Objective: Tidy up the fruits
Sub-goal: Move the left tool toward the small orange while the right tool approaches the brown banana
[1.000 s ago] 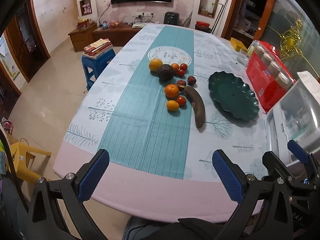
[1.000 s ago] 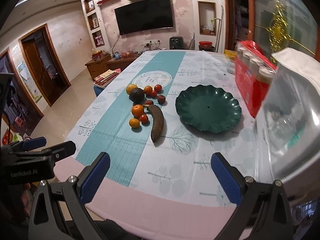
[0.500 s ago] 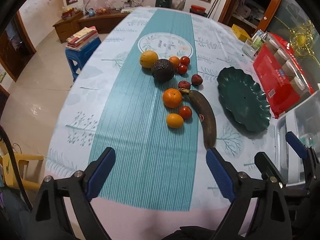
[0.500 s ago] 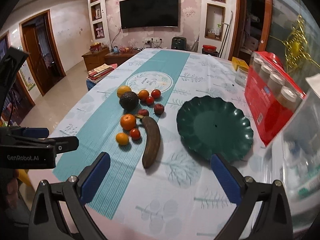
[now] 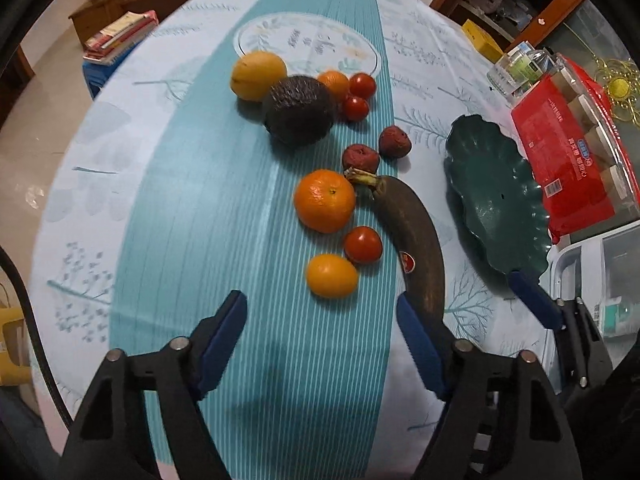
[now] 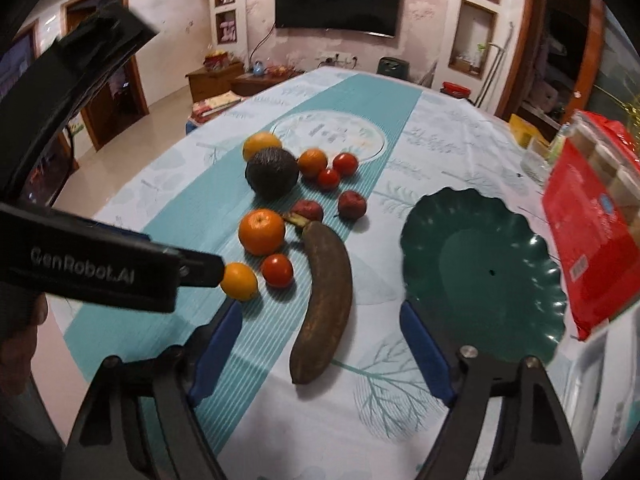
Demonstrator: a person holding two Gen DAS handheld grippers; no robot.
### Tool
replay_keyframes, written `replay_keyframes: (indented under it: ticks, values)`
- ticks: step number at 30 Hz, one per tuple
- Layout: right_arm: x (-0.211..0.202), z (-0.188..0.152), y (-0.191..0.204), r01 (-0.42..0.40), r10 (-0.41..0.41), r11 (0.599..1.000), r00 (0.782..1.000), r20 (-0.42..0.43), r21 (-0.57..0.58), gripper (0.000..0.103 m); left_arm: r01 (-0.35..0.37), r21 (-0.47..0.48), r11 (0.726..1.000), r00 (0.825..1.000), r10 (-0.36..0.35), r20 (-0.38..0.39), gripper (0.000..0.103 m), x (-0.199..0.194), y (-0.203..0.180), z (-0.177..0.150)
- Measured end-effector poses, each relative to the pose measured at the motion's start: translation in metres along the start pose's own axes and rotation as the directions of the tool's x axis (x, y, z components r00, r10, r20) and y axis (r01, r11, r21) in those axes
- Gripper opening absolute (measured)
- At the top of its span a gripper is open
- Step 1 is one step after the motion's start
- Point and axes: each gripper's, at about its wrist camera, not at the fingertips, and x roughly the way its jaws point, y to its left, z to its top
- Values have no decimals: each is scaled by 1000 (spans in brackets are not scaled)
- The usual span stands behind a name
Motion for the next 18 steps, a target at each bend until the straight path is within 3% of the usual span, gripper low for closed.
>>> replay_keyframes:
  ticks: [10,18]
  values:
    - [47,-8,-7,-28,27,999,998,-61,-22,57,-11,8,1000,1000,12,-15,61,39,-1,11]
    - [61,-9,-7,-63,61,998,996,-59,-32,53,-50,48,998,998,52,-41,50,55,-9,14]
